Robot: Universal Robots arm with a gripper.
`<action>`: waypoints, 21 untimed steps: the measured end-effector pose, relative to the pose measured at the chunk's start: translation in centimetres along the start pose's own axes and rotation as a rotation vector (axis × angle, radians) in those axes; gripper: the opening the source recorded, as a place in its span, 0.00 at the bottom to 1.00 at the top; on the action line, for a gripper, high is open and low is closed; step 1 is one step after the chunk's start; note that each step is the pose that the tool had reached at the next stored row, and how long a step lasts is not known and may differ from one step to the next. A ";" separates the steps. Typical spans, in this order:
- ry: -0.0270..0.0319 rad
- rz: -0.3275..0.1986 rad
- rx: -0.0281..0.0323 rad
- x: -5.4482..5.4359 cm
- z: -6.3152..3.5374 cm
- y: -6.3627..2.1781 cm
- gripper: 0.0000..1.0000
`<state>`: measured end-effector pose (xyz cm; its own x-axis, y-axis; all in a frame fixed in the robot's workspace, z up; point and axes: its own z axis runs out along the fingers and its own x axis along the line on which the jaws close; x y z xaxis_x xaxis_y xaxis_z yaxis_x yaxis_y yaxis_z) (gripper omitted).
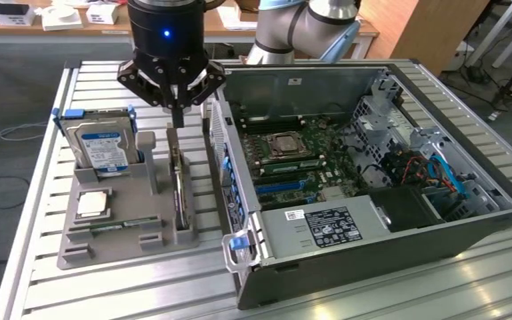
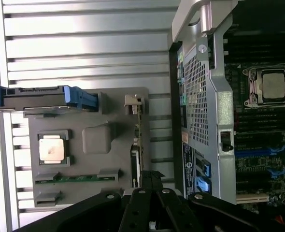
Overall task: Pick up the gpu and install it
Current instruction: 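Reach for the gpu, then pick up the gpu and move the gpu toward the slot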
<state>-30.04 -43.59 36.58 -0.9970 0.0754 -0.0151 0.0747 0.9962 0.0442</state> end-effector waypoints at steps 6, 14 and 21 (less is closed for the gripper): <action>0.0001 0.000 0.0000 0.2 0.01 -0.03 0.11; 0.0001 0.000 0.0000 0.2 0.01 -0.03 0.11; 0.0001 0.000 0.0000 0.2 0.01 -0.03 0.23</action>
<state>-30.25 -43.60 36.56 -0.9970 0.0753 -0.0150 0.0746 0.9962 0.0442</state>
